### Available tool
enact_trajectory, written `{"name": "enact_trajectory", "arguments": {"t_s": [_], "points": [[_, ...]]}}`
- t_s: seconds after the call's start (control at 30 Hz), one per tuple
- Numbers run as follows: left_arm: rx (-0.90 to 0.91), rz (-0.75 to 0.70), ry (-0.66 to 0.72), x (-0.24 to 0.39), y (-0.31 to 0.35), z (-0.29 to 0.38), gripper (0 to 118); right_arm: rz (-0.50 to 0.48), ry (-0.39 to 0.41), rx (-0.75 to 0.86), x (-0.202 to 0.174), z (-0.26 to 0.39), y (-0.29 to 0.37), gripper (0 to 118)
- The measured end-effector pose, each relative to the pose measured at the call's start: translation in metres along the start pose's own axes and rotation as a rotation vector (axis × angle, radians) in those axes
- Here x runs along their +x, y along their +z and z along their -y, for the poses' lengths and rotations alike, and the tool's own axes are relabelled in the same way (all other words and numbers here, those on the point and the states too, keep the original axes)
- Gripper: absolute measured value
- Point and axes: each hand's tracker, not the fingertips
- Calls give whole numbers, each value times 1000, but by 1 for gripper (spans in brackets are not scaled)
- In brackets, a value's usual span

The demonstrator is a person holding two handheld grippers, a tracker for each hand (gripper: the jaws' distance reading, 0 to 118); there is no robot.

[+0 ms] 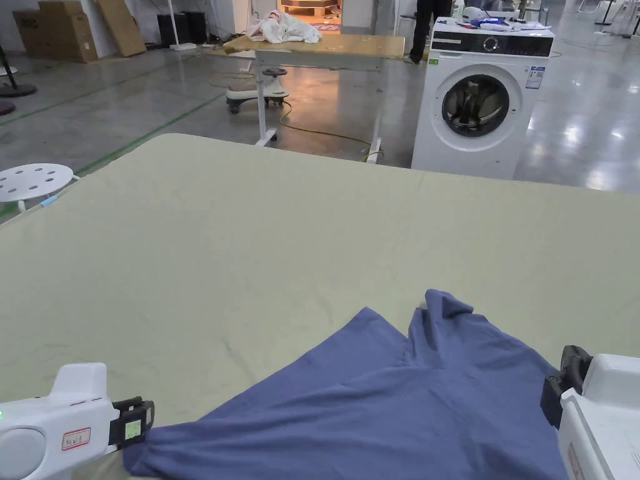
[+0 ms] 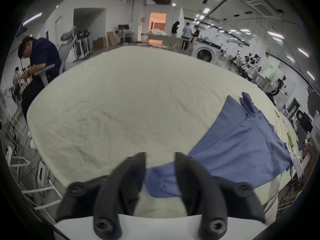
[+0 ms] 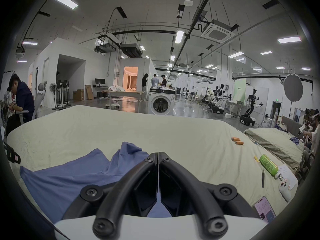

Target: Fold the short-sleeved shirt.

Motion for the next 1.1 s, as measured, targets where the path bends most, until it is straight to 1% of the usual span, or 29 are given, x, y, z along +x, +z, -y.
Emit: {"name": "enact_trajectory", "arguments": {"t_s": [0.03, 0.07, 0.13, 0.2, 0.23, 0.33, 0.43, 0.5, 0.6, 0.63, 0.73, 0.77, 0.8, 0.83, 0.87, 0.9, 0.93, 0.97, 1.0, 1.03, 1.07, 1.1], "points": [[-31, 1, 13, -2, -7, 0, 48, -2, 2, -3, 0, 0, -1, 0], [-38, 10, 21, -3, -13, 1, 50, -4, 5, -7, -1, 1, -1, 0], [-71, -9, 44, -4, -26, 3, 50, -6, 12, -12, -2, 2, -3, 0], [-121, -74, 64, -2, -38, 6, 49, -7, 14, -21, -2, 3, -4, 0], [-125, -96, 54, -1, -44, 8, 48, -7, 12, -25, -2, 4, -5, 0], [-121, -100, 25, 3, -52, 12, 45, -7, 16, -38, -1, 6, -7, 0], [-111, -114, 4, 8, -50, 13, 36, -7, 23, -52, 2, 9, -11, 0], [-105, -119, -12, 12, -48, 15, 28, -7, 22, -63, 3, 10, -17, 0], [-93, -98, -19, 10, -46, 18, 6, -14, 15, -92, 8, 11, -33, 0], [-92, -86, -15, 9, -46, 19, 4, -16, 18, -106, 10, 10, -40, 0], [-88, -55, -1, 5, -45, 21, 3, -41, 24, -175, 20, 7, -77, 0], [-83, -51, -1, 3, -44, 22, 2, -53, 35, -211, 23, 6, -93, 2], [-77, -45, 6, 2, -42, 23, 2, -68, 52, -253, 27, 4, -110, 8], [-72, -36, 18, 0, -40, 23, 2, -72, 56, -289, 31, 3, -128, 18], [-67, -29, 25, 0, -37, 24, 2, -78, 94, -338, 32, 2, -146, 39], [-58, -26, 28, -1, -35, 25, 2, -100, 117, -394, 34, 2, -164, 51], [-53, -24, 27, -1, -34, 26, 2, -111, 105, -417, 37, 2, -179, 56], [-51, -20, 27, -2, -32, 27, 2, -121, 115, -454, 37, 2, -195, 56], [-47, -19, 26, -2, -32, 27, 2, -147, 104, -489, 38, 3, -209, 57], [-46, -20, 28, -2, -31, 28, 2, -158, 101, -513, 38, 4, -223, 59], [-47, -20, 31, -1, -30, 29, 2, -166, 114, -553, 37, 7, -236, 63], [-46, -20, 35, -1, -30, 29, 2, -176, 114, -581, 36, 9, -248, 65]]}}
